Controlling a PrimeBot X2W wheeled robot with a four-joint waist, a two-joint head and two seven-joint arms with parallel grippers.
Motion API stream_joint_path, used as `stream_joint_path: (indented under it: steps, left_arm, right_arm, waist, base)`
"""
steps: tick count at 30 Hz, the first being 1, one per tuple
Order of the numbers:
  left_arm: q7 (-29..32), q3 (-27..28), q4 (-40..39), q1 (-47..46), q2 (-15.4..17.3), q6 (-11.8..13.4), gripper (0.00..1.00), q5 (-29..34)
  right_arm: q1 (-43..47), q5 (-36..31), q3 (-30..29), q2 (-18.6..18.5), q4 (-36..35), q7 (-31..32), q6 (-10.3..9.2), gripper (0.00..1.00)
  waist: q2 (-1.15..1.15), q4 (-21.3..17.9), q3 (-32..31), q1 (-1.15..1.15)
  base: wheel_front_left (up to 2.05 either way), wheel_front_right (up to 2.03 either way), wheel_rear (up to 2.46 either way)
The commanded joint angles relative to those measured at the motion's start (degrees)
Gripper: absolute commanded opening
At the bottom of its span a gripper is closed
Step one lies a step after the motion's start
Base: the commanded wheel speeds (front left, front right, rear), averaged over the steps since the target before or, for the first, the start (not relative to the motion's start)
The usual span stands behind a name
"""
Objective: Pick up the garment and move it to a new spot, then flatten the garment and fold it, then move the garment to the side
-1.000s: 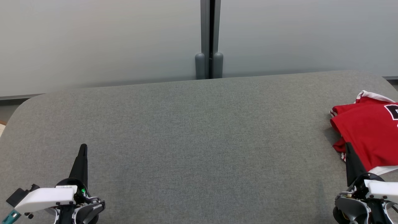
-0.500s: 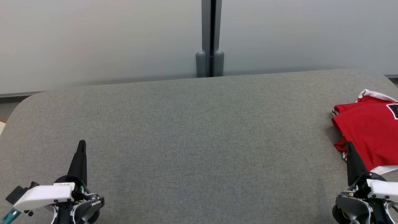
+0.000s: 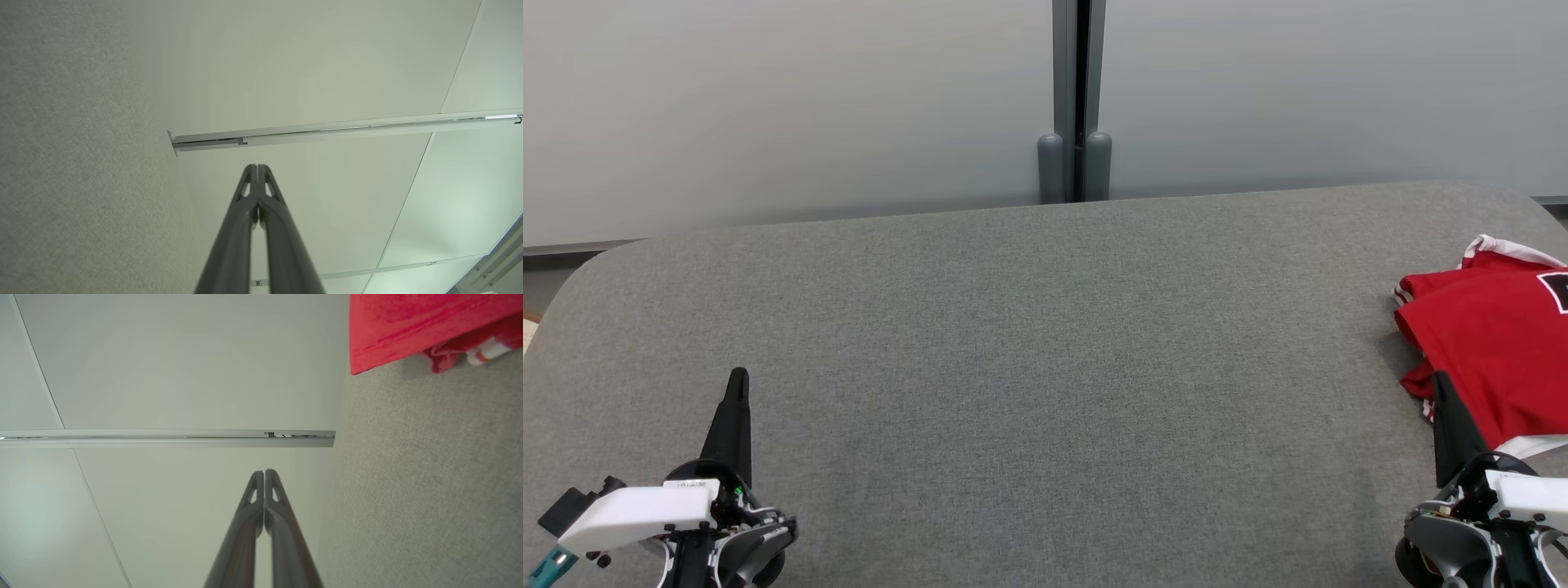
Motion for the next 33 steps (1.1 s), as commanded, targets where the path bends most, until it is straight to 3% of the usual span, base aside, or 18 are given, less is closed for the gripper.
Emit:
stream_joint_path:
  steps: [1, 33]
  left_arm:
    - [0.20, 0.23, 0.03, -0.49, 0.12, -0.26, 0.00, -0.06]
    - [0.19, 0.22, 0.02, -0.49, 0.12, -0.26, 0.00, -0.07]
  right_arm:
    - [-0.53, 0.28, -0.04, -0.06, -0.21, 0.15, 0.00, 0.00]
    - [-0.52, 0.28, -0.02, -0.06, -0.21, 0.14, 0.00, 0.00]
  waist:
    - [0.00, 0.00, 0.00, 0.00]
    - [0.00, 0.00, 0.00, 0.00]
  base:
    - [0.00, 0.00, 0.00]
    - [0.00, 0.00, 0.00]
